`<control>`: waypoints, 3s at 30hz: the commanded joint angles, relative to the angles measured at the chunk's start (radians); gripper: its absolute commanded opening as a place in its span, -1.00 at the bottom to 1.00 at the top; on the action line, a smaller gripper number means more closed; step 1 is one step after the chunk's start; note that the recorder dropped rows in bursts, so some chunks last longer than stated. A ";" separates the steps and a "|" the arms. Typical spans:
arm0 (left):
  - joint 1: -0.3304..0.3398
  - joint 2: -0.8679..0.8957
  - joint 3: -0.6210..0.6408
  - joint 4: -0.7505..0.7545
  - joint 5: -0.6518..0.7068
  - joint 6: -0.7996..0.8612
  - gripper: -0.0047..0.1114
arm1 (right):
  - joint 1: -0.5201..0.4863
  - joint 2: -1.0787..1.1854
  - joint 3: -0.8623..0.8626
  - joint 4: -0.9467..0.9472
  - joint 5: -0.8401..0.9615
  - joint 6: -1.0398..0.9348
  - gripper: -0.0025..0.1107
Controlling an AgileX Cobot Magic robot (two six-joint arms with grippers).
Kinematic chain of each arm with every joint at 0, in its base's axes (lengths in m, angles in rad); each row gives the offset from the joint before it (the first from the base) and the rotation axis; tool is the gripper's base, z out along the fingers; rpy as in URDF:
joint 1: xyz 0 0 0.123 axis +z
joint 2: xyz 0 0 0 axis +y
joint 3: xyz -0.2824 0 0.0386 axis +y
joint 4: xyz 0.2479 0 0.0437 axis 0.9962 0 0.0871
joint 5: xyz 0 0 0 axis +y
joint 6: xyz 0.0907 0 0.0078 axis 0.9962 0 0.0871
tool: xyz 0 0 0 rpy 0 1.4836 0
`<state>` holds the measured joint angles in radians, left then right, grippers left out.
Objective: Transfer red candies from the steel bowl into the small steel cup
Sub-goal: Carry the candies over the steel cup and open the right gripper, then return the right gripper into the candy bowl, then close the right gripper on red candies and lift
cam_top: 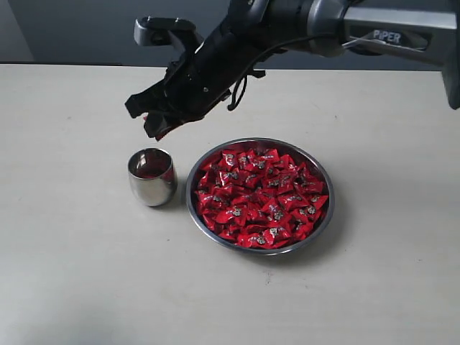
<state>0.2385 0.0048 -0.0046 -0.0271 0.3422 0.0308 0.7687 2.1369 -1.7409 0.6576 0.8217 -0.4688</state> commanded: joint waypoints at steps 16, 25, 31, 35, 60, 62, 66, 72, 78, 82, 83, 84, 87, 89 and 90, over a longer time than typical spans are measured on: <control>-0.010 -0.005 0.005 0.002 -0.008 -0.001 -0.91 | 0.041 0.094 -0.021 -0.028 -0.024 -0.009 -0.85; -0.010 -0.005 0.005 0.002 -0.008 -0.001 -0.91 | 0.042 0.102 -0.021 -0.020 -0.030 0.017 -0.22; -0.010 -0.005 0.005 0.002 -0.008 -0.001 -0.91 | 0.040 0.033 -0.021 -0.058 -0.021 0.017 -0.22; -0.010 -0.005 0.005 0.002 -0.008 -0.001 -0.91 | 0.040 -0.016 -0.021 -0.209 -0.025 0.049 -0.38; -0.010 -0.005 0.005 0.002 -0.008 -0.001 -0.91 | -0.164 -0.046 0.103 -0.514 0.085 0.218 -0.51; -0.010 -0.005 0.005 0.002 -0.008 -0.001 -0.91 | -0.162 -0.029 0.112 -0.514 0.089 0.218 -0.43; -0.010 -0.005 0.005 0.002 -0.008 -0.001 -0.91 | -0.162 0.015 0.112 -0.507 0.114 0.218 -0.15; -0.010 -0.005 0.005 0.002 -0.008 -0.001 -0.91 | -0.162 0.062 0.112 -0.496 0.121 0.218 -0.10; -0.010 -0.005 0.005 0.002 -0.008 -0.001 -0.91 | -0.162 0.078 0.112 -0.493 0.110 0.218 -0.10; -0.010 -0.005 0.005 0.002 -0.008 -0.001 -0.91 | -0.162 0.089 0.112 -0.489 0.108 0.218 -0.10; -0.010 -0.005 0.005 0.002 -0.008 -0.001 -0.91 | -0.162 0.092 0.112 -0.481 0.108 0.218 -0.10; -0.010 -0.005 0.005 0.002 -0.008 -0.001 -0.91 | -0.162 0.095 0.112 -0.468 0.106 0.218 -0.10; -0.010 -0.005 0.005 0.002 -0.008 -0.001 -0.91 | -0.162 0.102 0.112 -0.443 0.102 0.218 -0.10; -0.010 -0.005 0.005 0.002 -0.008 -0.001 -0.91 | -0.162 0.104 0.112 -0.444 0.099 0.218 -0.10; -0.010 -0.005 0.005 0.002 -0.008 -0.001 -0.91 | -0.162 0.104 0.112 -0.444 0.096 0.218 -0.10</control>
<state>0.2385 0.0048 -0.0046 -0.0271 0.3422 0.0308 0.6102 2.2336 -1.6307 0.2097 0.9301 -0.2504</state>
